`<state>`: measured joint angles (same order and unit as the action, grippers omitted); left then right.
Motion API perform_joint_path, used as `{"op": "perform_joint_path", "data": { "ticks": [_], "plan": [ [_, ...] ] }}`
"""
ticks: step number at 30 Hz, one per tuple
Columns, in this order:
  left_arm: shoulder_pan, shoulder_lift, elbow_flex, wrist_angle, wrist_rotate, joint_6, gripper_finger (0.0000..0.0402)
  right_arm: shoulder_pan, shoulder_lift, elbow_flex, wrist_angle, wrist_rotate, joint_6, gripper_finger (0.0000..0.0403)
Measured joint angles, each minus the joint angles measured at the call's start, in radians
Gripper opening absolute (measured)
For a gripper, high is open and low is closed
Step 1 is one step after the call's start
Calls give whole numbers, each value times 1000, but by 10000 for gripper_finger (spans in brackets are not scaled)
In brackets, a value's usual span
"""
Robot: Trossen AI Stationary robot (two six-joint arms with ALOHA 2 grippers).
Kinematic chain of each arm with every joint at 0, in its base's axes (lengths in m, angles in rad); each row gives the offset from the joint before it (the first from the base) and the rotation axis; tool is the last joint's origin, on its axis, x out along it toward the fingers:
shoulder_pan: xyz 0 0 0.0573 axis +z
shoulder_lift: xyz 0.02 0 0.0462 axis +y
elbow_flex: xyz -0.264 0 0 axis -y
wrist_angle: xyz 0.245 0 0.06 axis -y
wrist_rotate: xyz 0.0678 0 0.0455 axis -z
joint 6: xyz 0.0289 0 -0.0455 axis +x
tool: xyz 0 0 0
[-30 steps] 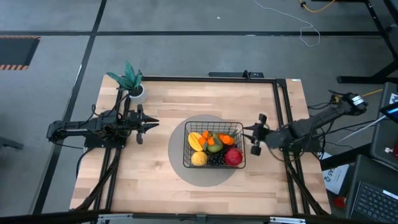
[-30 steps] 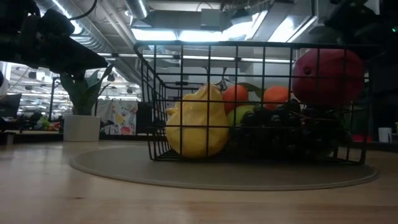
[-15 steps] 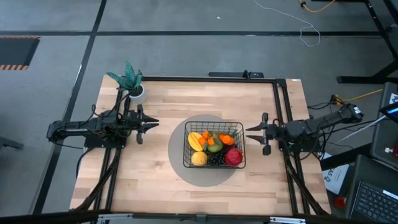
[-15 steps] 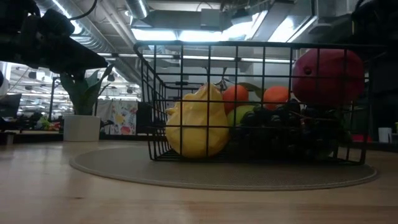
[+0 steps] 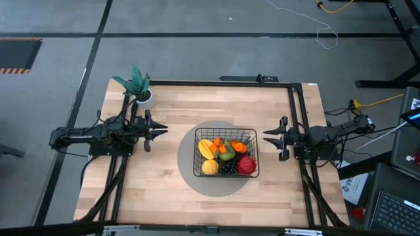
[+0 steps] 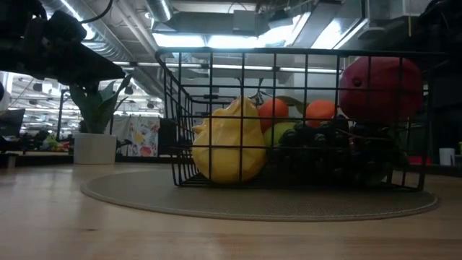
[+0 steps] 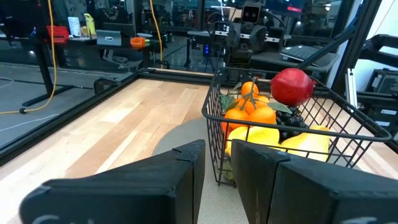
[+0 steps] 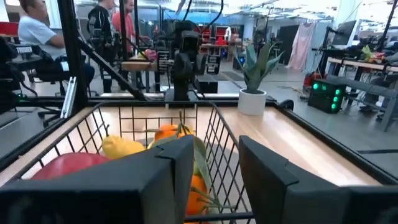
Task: Build produce basket
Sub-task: Return to Home Position
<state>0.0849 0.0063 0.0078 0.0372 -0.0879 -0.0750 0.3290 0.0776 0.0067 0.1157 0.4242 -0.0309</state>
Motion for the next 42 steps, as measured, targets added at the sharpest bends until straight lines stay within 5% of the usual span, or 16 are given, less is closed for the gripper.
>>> {"op": "perform_joint_path", "data": {
  "ticks": [7,42],
  "plan": [
    [0,0,0,0,0,0,69,0,-79,0,-33,1,-2,127],
    [0,0,0,0,0,0,69,0,-78,0,-36,1,0,126]
  ]
}}
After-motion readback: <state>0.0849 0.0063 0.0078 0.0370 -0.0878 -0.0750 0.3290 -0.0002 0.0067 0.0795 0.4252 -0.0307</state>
